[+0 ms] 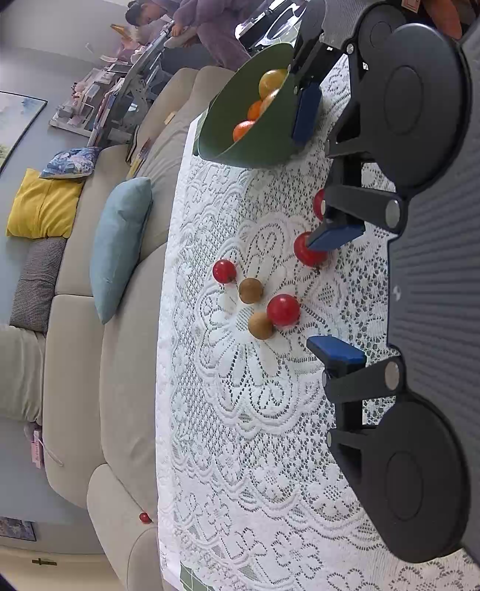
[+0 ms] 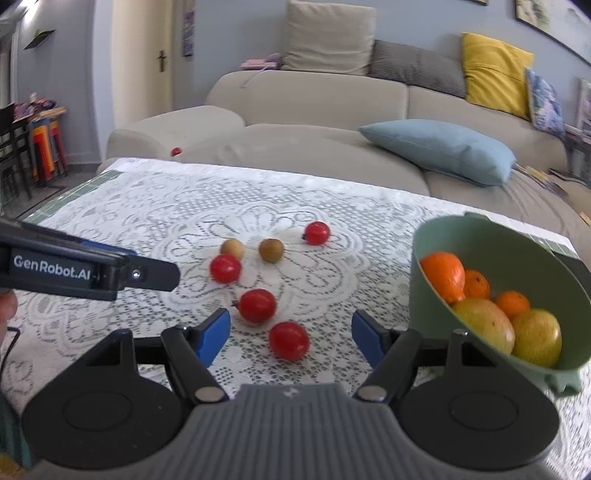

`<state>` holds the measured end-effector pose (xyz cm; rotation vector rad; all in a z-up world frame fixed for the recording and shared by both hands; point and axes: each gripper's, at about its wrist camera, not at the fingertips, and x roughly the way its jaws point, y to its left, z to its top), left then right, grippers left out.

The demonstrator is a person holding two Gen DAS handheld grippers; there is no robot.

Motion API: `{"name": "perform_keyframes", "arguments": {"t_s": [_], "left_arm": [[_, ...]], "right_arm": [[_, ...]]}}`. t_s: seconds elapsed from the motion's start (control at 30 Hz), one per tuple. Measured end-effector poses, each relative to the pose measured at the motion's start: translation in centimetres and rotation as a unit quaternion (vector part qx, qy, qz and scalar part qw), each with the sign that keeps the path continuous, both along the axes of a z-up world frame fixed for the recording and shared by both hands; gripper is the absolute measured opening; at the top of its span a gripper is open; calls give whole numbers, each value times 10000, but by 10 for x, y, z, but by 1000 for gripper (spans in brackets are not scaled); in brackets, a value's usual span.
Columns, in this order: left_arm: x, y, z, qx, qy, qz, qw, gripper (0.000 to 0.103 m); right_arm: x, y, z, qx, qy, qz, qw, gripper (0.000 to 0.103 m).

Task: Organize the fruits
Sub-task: 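Move both tools back over the red tomatoes on the table, then grasp a red tomato with the right tool while the left tool grasps another tomato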

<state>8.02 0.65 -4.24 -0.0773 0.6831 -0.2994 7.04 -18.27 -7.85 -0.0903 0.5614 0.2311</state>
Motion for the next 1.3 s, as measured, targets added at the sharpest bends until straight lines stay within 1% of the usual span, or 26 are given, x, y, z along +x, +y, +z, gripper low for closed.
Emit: {"name": "perform_keyframes", "arguments": {"t_s": [0.07,0.13,0.2,0.27,0.37,0.43,0.53,0.57,0.63,0.67,0.77,0.87,0.97,1.07,1.17,1.3], "left_arm": [[-1,1,-5,47,-128,-9,9999,63],[-1,1,-10,39,-204,-26,9998,63],[0,2,-14,3,-251,-19,9997,63],[2,2,-18,-12,-248,-39,9997,63],[6,1,-22,-78,-209,-118,9997,63],[9,-1,-25,-34,-191,-149,9997,63],[12,-5,-30,53,-170,-167,9997,59],[13,-6,-31,41,-153,-188,9997,58],[15,-8,-33,16,-150,-229,9996,58],[16,-9,-33,16,-155,-244,9996,57],[18,-11,-35,-3,-158,-265,9995,56],[20,-13,-36,-38,-122,-253,9996,56],[23,-16,-36,-40,-113,-286,9995,56],[25,-22,-36,-32,-117,-425,9990,54],[27,-29,-38,11,-96,-515,9986,53],[32,-38,-42,86,-140,-640,9978,52]], "right_arm": [[-1,-1,-6,-13,-31,-107,9999,62],[-1,-1,-10,-2,-59,-204,9998,62],[-1,1,-12,-28,-93,-182,9998,59],[-1,4,-15,-88,-119,-165,9998,56],[1,6,-19,-61,-14,-90,9999,51],[4,7,-21,-19,45,-47,10000,51],[8,11,-24,-20,90,-14,10000,48],[10,12,-25,-33,114,-12,9999,45],[14,14,-27,-38,183,2,9998,44],[16,14,-28,-40,205,-1,9998,41],[21,16,-29,-57,250,15,9997,40],[24,20,-33,-224,274,0,9994,40],[28,19,-35,-234,373,-10,9990,29],[28,16,-34,-200,395,-61,9990,28],[30,9,-33,-205,428,-289,9985,28],[31,-1,-33,-23,522,-428,9977,28]]}}
